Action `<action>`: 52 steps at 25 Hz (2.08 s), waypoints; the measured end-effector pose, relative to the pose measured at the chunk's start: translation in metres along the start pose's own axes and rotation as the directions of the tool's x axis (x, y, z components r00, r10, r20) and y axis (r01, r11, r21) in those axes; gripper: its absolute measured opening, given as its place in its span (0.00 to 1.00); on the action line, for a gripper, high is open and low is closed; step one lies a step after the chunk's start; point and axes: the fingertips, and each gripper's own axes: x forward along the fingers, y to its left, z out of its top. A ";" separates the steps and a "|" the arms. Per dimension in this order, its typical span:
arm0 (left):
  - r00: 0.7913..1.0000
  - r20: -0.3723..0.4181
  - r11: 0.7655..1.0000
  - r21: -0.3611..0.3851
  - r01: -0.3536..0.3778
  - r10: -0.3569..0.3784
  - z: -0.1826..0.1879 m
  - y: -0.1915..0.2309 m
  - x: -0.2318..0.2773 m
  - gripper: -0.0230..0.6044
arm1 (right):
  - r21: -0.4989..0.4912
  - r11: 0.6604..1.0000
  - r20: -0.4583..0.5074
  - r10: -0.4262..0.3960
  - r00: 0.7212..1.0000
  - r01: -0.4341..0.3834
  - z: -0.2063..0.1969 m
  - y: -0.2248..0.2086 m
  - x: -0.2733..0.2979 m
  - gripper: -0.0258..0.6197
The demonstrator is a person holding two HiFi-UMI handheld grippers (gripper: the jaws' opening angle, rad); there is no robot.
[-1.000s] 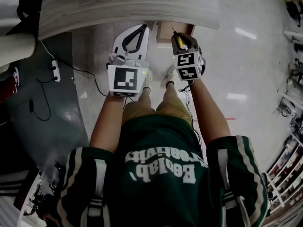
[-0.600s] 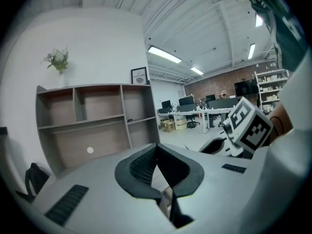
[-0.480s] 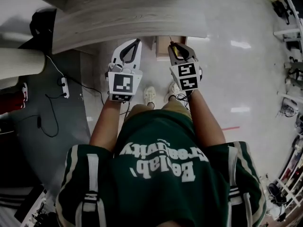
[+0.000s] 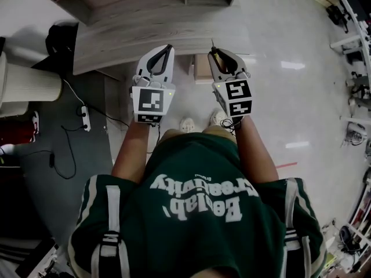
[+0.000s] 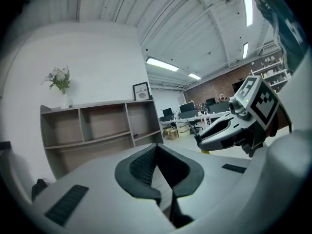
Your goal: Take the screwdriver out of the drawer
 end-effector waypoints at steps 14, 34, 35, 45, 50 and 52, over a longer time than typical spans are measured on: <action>0.994 0.101 0.999 -0.025 -0.040 0.043 0.046 0.006 -0.027 0.06 | 0.014 1.000 0.163 -0.013 0.987 0.011 0.053 0.008 -0.036 0.18; 0.995 0.086 0.998 -0.027 -0.055 0.057 0.049 0.007 -0.032 0.06 | 0.028 1.000 0.202 -0.005 0.979 0.000 0.055 0.011 -0.041 0.18; 0.994 0.091 0.998 -0.029 -0.053 0.055 0.050 0.006 -0.031 0.06 | 0.024 1.000 0.202 -0.005 0.979 0.000 0.055 0.010 -0.041 0.18; 0.995 0.087 0.999 -0.025 -0.048 0.050 0.053 0.007 -0.027 0.06 | 0.004 1.000 0.164 0.005 0.986 -0.006 0.055 0.009 -0.038 0.18; 0.995 0.090 0.999 -0.026 -0.039 0.042 0.051 0.007 -0.027 0.06 | 0.000 1.000 0.165 -0.003 0.986 0.003 0.055 0.009 -0.038 0.18; 0.995 0.089 0.999 -0.026 -0.035 0.037 0.049 0.008 -0.026 0.06 | 0.000 1.000 0.162 -0.007 0.987 0.007 0.053 0.009 -0.037 0.18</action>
